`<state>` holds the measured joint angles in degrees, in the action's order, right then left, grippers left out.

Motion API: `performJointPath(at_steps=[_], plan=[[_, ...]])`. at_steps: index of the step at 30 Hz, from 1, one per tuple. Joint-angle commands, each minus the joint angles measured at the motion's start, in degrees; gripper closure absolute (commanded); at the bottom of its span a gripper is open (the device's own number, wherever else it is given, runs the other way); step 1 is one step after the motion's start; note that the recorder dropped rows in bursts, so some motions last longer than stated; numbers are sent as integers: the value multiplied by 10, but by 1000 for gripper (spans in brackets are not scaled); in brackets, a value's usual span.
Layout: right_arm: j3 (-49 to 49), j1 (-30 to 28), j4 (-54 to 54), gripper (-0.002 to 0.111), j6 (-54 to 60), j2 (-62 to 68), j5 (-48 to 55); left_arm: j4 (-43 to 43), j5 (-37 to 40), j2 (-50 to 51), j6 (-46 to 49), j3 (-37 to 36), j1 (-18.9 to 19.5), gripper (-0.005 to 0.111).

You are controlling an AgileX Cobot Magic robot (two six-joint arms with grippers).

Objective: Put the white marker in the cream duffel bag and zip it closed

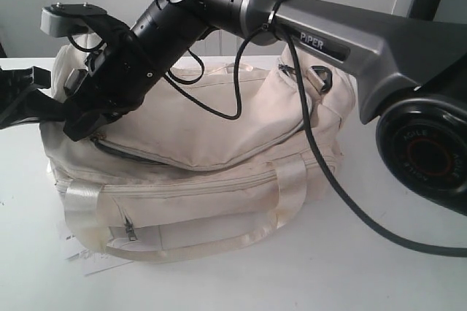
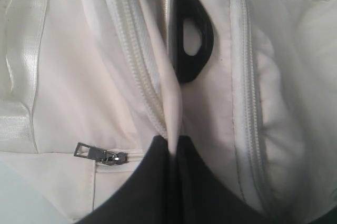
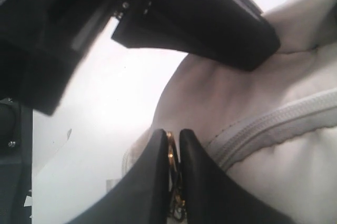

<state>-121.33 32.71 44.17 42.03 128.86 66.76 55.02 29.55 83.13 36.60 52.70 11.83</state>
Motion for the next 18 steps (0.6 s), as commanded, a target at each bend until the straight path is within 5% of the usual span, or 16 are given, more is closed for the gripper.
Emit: performJointPath(at_steps=[1,18], plan=[[-2,3,-7,108,1,-8,32,4,-21,-2,7,-1,0,107],[-2,3,-37,108,-13,-8,32,2,-26,-2,9,-1,0,107]])
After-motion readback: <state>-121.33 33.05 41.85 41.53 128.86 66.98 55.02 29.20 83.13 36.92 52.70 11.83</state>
